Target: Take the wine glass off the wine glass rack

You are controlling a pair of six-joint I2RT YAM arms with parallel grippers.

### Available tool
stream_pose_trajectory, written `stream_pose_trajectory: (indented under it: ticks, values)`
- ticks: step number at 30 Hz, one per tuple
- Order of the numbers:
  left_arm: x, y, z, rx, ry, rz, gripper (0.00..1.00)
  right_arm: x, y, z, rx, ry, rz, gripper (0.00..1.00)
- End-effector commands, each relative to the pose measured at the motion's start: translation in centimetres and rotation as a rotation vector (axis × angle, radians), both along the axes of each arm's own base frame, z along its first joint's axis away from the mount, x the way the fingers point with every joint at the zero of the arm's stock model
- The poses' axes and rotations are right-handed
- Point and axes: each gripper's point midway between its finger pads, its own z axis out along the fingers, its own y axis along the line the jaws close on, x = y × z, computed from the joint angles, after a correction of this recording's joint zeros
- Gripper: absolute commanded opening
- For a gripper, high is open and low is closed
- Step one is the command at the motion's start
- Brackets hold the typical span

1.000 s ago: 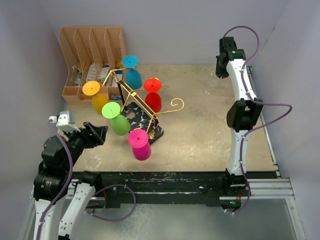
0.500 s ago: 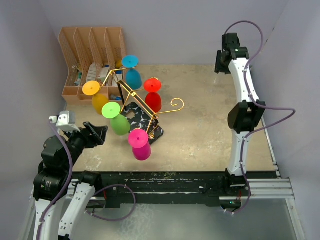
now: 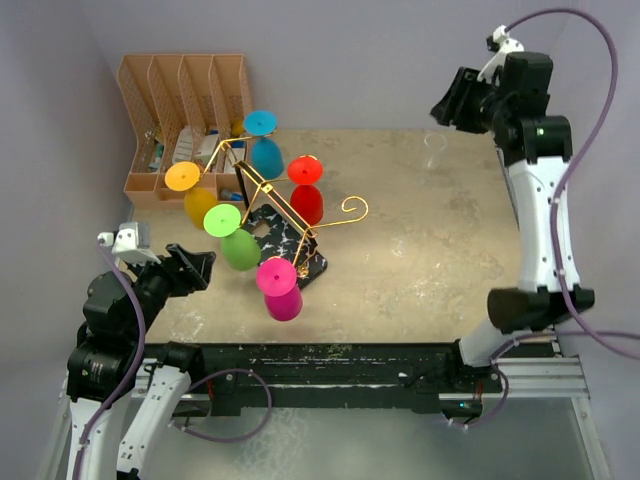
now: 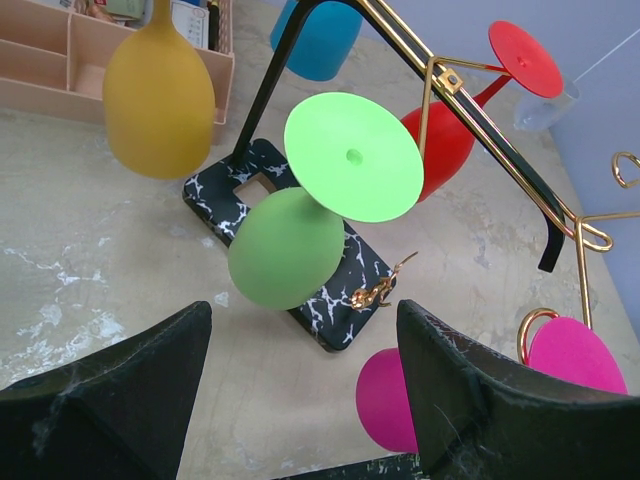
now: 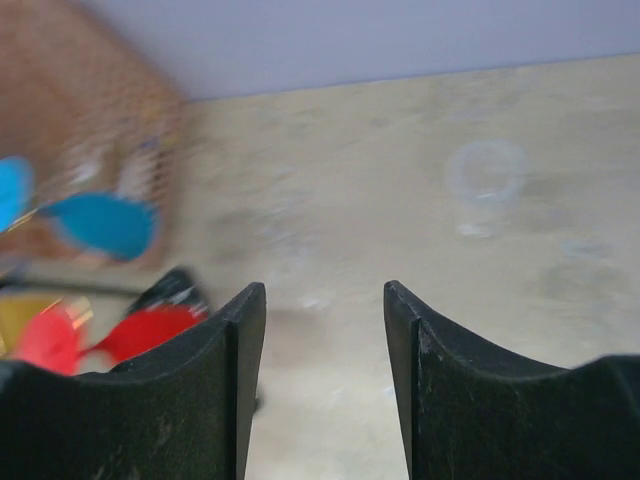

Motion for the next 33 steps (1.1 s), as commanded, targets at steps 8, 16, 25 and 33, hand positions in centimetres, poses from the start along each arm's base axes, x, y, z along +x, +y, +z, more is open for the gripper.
stream_pose_trajectory:
  ticks: [8,16,25,33]
  values:
    - [0.2,0.1,0.8,-0.003,-0.028,0.007,0.78,-20.8,22.2,1.7,0.583,0.04,0.871,0.51]
    - [0.1,0.0,0.8,-0.002,-0.03,0.002,0.78,-29.2,25.8,-0.3,0.687,0.152,0.99,0.5]
    - [0.2,0.1,0.7,-0.003,-0.029,0.005,0.78,-31.4,27.6,-4.0,0.653,0.26,0.98,0.49]
    - [0.1,0.1,0.8,-0.003,-0.032,0.004,0.78,-30.5,29.5,-6.5,0.646,0.318,0.928,0.48]
